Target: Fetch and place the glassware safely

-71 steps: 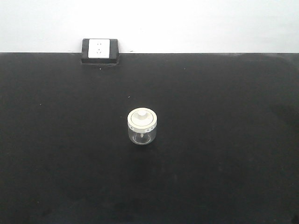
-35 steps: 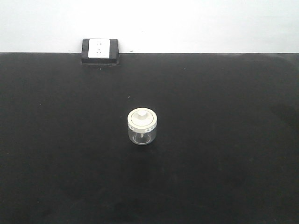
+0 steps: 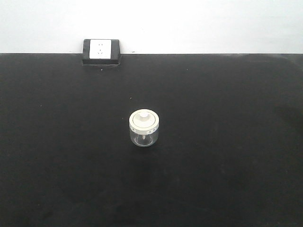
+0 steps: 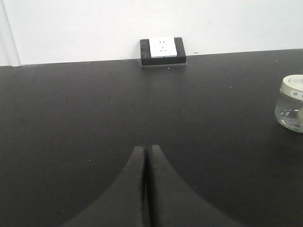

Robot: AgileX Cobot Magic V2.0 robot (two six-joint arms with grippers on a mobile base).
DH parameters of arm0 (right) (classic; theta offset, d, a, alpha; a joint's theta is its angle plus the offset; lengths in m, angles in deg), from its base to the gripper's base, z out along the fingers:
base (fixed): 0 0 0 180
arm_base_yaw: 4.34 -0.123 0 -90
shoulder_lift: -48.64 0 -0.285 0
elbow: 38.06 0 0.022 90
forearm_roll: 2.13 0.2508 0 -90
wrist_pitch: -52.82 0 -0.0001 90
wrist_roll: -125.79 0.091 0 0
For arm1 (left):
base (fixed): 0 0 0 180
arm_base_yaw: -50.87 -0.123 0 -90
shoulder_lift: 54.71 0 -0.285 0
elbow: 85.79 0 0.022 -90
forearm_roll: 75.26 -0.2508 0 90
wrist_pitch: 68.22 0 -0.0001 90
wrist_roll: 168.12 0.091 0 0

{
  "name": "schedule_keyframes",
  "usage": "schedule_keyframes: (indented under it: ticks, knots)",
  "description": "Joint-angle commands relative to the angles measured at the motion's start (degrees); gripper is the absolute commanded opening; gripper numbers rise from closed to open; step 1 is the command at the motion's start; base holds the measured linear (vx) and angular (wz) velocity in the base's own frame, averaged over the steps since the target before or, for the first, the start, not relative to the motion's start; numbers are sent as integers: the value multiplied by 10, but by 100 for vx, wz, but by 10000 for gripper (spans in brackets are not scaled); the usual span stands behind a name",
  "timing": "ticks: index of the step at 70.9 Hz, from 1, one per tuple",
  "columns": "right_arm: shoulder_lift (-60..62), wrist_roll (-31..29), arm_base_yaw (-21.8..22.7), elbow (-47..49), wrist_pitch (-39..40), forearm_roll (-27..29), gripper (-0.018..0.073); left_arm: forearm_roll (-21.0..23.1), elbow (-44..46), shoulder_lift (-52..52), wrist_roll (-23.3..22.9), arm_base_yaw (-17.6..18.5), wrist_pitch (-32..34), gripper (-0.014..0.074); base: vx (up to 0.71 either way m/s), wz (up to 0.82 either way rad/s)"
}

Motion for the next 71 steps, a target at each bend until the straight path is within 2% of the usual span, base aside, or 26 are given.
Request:
schedule_keyframes:
  ticks: [1, 71]
  knots:
    - [8, -5, 3, -11, 39, -2, -1, 5, -17, 6, -5, 1, 44, -7, 0, 0]
    - [8, -5, 3, -11, 39, -2, -1, 5, -17, 6, -5, 1, 44, -7, 0, 0]
